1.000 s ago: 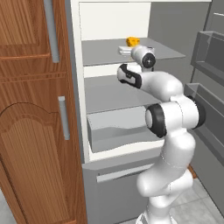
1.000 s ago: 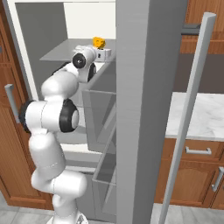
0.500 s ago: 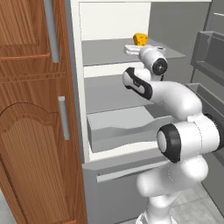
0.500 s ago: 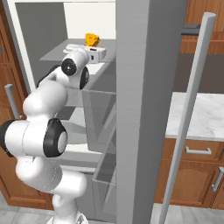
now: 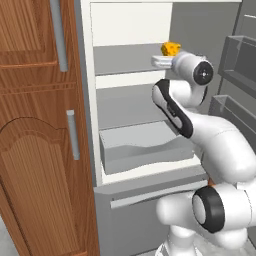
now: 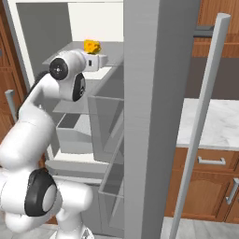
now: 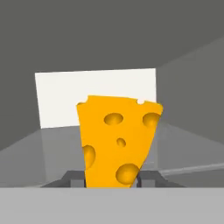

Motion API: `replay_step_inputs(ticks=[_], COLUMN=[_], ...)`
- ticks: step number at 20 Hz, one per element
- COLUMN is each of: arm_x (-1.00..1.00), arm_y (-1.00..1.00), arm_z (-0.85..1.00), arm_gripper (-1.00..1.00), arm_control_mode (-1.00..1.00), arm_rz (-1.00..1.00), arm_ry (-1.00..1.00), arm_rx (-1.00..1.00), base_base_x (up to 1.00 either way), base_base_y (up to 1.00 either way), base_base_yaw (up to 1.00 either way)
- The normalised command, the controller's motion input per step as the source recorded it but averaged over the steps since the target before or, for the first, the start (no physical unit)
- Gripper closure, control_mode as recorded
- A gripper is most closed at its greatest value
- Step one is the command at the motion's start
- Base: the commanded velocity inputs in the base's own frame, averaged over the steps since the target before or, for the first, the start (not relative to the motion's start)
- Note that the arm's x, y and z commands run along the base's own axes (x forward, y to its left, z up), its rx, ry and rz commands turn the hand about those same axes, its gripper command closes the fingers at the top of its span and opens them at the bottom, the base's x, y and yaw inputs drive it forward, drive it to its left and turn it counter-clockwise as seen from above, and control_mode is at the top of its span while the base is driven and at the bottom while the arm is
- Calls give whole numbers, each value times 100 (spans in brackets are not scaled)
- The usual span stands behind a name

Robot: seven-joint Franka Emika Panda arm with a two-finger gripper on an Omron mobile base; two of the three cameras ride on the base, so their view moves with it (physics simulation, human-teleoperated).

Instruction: Take the cheese, chicken drumstick, and eggplant from the fridge and place them on the plate on the dining counter to create an appetizer plate.

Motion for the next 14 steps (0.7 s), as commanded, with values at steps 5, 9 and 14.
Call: replay_step_inputs(ticks=[5, 9, 14], arm_x=[-96, -84, -98], arm_y=[3, 5, 0], arm_z=[-12, 0, 0], arm_gripper=[100, 100, 100], arm_control_mode=[-100, -100, -100], arm_rz=[0, 0, 0], arm_ry=[34, 23, 19], arm_rx=[-6, -5, -2], base_base_x=[0, 0, 0], base_base_y=[0, 0, 0], base_base_yaw=[0, 0, 0])
